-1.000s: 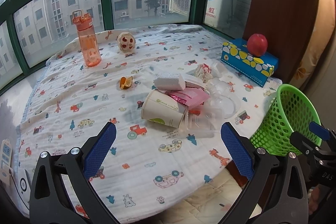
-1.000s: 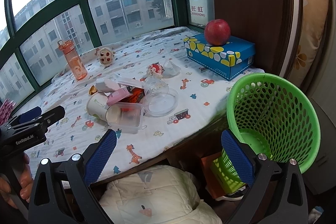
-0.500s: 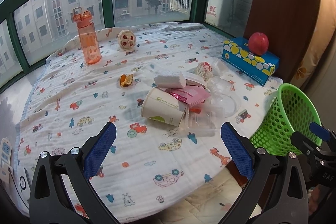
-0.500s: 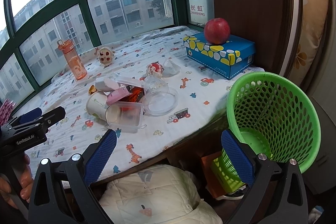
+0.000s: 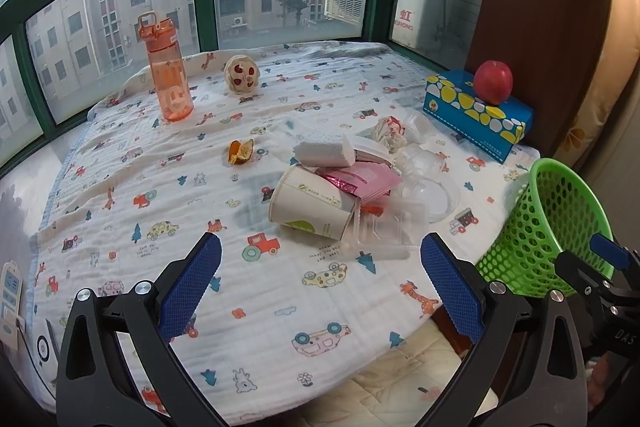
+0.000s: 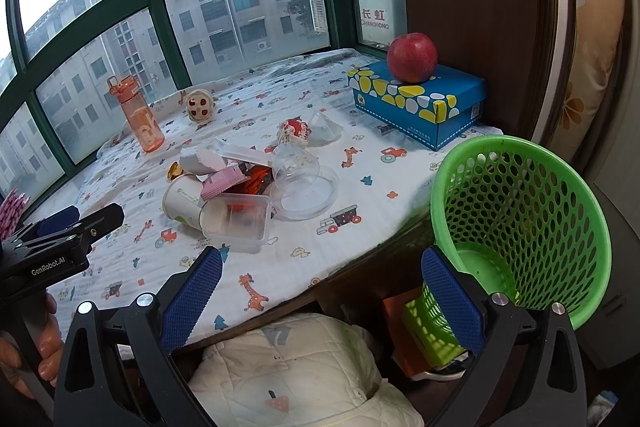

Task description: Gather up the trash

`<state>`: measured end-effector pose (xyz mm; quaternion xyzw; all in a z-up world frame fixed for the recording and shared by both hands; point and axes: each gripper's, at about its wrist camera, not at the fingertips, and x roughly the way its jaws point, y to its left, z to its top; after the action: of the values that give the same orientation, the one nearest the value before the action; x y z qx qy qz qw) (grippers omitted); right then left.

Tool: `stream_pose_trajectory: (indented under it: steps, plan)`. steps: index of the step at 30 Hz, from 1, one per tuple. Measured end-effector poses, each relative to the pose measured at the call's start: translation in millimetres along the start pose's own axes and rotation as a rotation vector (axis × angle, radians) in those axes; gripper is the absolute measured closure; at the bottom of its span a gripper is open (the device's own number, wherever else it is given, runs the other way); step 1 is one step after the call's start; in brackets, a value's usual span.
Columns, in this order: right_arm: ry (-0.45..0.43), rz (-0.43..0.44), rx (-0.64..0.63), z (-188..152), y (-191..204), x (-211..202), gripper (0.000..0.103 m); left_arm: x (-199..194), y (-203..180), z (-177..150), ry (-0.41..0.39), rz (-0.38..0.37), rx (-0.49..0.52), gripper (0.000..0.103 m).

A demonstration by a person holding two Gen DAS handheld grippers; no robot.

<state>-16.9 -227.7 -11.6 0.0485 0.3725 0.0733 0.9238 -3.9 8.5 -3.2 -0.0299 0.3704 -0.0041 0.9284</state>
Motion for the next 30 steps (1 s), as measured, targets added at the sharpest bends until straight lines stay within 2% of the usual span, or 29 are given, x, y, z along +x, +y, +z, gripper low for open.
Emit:
stream_pose_trajectory:
  steps: [17,30]
  plan:
    - [0.013,0.000,0.009,-1,-2,6,0.006,7,0,-1,0.013,0.001,0.001,0.005]
    - [0.019,-0.001,-0.025,12,-1,21,0.006,26,9,17,0.036,0.016,-0.013,0.005]
